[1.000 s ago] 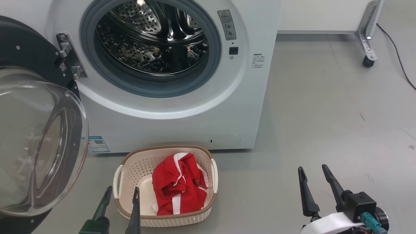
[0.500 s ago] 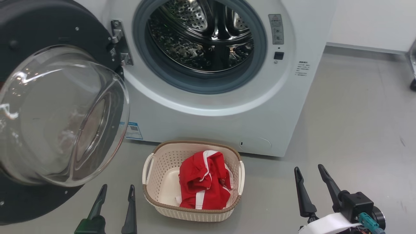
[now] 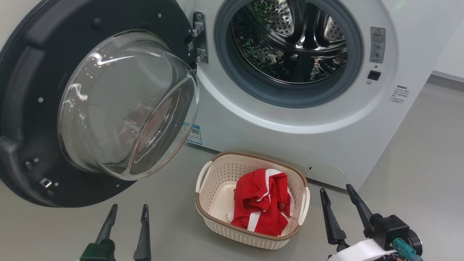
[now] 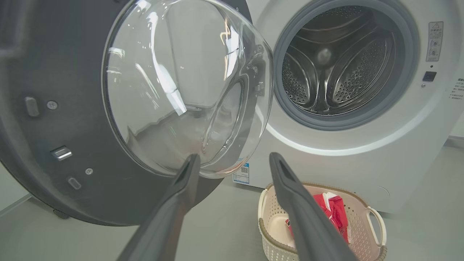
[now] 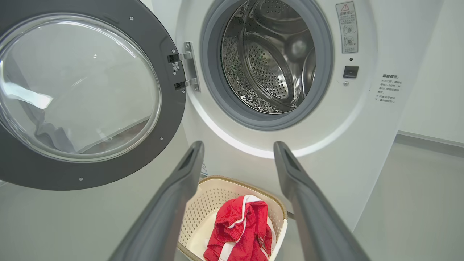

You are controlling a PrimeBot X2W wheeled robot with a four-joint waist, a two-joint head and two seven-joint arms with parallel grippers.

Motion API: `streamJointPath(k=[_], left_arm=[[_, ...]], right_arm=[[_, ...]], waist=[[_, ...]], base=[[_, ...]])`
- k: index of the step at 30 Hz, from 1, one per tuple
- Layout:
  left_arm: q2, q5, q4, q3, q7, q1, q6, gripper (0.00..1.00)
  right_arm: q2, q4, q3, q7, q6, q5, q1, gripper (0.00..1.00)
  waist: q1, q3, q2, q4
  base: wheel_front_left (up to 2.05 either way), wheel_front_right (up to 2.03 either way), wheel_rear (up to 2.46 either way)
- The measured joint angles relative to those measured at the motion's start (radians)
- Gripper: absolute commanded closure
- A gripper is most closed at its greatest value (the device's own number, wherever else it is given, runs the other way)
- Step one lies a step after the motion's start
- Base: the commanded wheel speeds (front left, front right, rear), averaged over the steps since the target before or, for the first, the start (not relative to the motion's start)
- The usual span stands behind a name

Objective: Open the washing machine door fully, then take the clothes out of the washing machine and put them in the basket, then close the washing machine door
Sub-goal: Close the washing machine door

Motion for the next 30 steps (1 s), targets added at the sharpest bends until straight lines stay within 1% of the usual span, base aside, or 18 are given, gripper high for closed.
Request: streamJointPath(k=[4, 7, 23, 24, 25, 26, 27, 30], left_arm=[[0.001, -0.002, -0.003, 0.021, 0.000, 0.000, 0.000, 0.00], [0.002, -0.002, -0.006, 0.026, 0.000, 0.000, 0.001, 0.00], [0.004, -0.005, -0.008, 0.025, 0.003, 0.000, 0.001, 0.00], [0.004, -0.005, -0.008, 0.025, 0.005, 0.000, 0.001, 0.60], [0.004, -0.005, -0.008, 0.024, 0.009, 0.000, 0.001, 0.84], [0.004, -0.005, -0.008, 0.023, 0.011, 0.000, 0.001, 1.00], [0.004, -0.005, -0.008, 0.022, 0.012, 0.000, 0.001, 1.00], [0.004, -0.005, -0.008, 0.020, 0.012, 0.000, 0.001, 1.00]], right_arm=[[0.000, 0.004, 0.024, 0.000, 0.001, 0.001, -0.001, 0.00], [0.000, 0.010, 0.031, 0.000, 0.001, 0.012, -0.002, 0.00], [0.000, 0.021, 0.040, 0.000, -0.002, 0.025, -0.014, 0.00], [0.000, 0.022, 0.040, 0.000, -0.002, 0.025, -0.014, 0.00], [0.000, 0.022, 0.040, 0.000, -0.002, 0.025, -0.014, 0.00], [0.000, 0.022, 0.040, 0.000, -0.002, 0.025, -0.014, 0.00], [0.000, 0.022, 0.040, 0.000, -0.009, 0.025, -0.014, 0.00], [0.000, 0.023, 0.040, 0.000, -0.009, 0.025, -0.014, 0.00]], waist=[[0.0000, 0.001, 0.0000, 0.036], [0.0000, 0.001, 0.0000, 0.047], [0.0000, 0.000, 0.0000, 0.038], [0.0000, 0.000, 0.0000, 0.038], [0.0000, 0.000, 0.0000, 0.038], [0.0000, 0.000, 0.0000, 0.038], [0.0000, 0.000, 0.0000, 0.038], [0.0000, 0.001, 0.0000, 0.038]], base=[[0.00, 0.00, 0.00], [0.00, 0.00, 0.00], [0.00, 0.00, 0.00], [0.00, 0.00, 0.00], [0.00, 0.00, 0.00], [0.00, 0.00, 0.00], [0.00, 0.00, 0.00], [0.00, 0.00, 0.00]])
